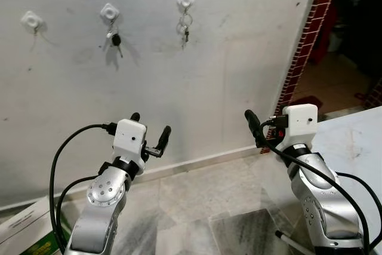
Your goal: Hang keys on a hook
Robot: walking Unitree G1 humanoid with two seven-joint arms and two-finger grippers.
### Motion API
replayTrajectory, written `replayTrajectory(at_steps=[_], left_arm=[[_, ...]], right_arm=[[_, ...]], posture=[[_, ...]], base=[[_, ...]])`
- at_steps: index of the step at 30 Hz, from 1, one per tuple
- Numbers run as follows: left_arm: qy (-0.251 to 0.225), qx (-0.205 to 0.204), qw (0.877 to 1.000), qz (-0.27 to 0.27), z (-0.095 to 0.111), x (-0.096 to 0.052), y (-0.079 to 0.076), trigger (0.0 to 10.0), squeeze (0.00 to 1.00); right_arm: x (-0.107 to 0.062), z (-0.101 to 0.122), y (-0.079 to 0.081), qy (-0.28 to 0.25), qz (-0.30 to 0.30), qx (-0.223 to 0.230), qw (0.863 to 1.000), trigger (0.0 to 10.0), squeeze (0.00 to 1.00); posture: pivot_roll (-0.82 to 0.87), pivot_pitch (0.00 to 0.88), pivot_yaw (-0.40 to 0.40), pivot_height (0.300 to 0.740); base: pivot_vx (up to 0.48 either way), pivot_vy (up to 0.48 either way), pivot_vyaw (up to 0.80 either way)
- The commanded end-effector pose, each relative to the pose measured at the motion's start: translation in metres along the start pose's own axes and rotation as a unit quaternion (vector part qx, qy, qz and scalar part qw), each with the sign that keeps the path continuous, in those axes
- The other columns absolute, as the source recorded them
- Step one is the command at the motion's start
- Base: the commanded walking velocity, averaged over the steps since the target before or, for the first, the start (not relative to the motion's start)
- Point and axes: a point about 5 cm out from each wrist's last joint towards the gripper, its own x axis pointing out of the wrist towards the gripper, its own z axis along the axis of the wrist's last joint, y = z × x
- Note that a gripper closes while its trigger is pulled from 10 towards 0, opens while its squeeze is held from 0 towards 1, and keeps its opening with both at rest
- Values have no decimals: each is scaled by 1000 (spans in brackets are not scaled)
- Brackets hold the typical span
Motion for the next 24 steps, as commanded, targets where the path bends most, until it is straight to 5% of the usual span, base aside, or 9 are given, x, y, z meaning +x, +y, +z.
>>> replayTrajectory(at_steps=[1,24], left_arm=[[-2,5,1000,8,1,0,3,10000,0],[-5,1,1000,19,3,-1,7,10000,0]], right_arm=[[2,4,3,-9,7,3,1000,10000,0],[0,2,13,-9,10,11,1000,10000,0]], posture=[[23,0,34,740],[17,0,51,740]], base=[[0,0,0],[-24,0,0]])
